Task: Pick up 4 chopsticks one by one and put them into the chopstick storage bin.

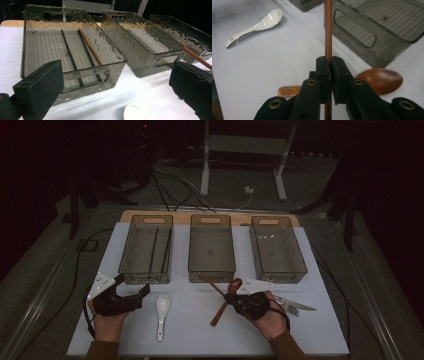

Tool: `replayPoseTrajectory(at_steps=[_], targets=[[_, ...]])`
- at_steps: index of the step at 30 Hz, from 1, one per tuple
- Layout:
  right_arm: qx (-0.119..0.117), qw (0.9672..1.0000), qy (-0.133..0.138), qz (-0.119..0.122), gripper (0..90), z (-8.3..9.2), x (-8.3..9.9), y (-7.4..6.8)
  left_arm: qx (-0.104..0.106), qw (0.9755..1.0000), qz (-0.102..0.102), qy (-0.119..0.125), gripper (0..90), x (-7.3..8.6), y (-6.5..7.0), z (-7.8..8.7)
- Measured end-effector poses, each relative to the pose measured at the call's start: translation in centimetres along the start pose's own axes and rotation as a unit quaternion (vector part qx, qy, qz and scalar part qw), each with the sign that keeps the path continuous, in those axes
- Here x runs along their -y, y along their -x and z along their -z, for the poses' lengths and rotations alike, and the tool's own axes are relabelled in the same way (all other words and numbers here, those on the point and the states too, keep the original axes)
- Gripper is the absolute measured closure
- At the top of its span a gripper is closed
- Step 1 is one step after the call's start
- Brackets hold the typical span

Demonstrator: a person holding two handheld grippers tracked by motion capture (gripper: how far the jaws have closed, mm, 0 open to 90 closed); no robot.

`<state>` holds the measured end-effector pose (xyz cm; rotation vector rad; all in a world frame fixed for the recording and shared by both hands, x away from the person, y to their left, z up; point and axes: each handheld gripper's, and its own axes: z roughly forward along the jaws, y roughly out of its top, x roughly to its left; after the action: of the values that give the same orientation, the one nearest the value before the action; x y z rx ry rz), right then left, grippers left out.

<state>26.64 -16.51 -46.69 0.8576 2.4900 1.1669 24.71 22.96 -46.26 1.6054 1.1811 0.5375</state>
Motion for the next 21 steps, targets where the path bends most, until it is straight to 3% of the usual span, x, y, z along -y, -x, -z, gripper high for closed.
replayPoseTrajectory(at_steps=[11,21], targets=[[0.004,0.9998,0.019,-0.003,84.6,0.2,-1.5,0.0,0.031,0.9995,-0.004,-0.004,0.7,-0.8,1.8,-1.3],[0.002,0.9994,0.033,-0.009,84.6,-0.2,-2.4,-0.2,0.070,0.9975,-0.001,-0.010,0.8,-1.5,3.9,-3.0]])
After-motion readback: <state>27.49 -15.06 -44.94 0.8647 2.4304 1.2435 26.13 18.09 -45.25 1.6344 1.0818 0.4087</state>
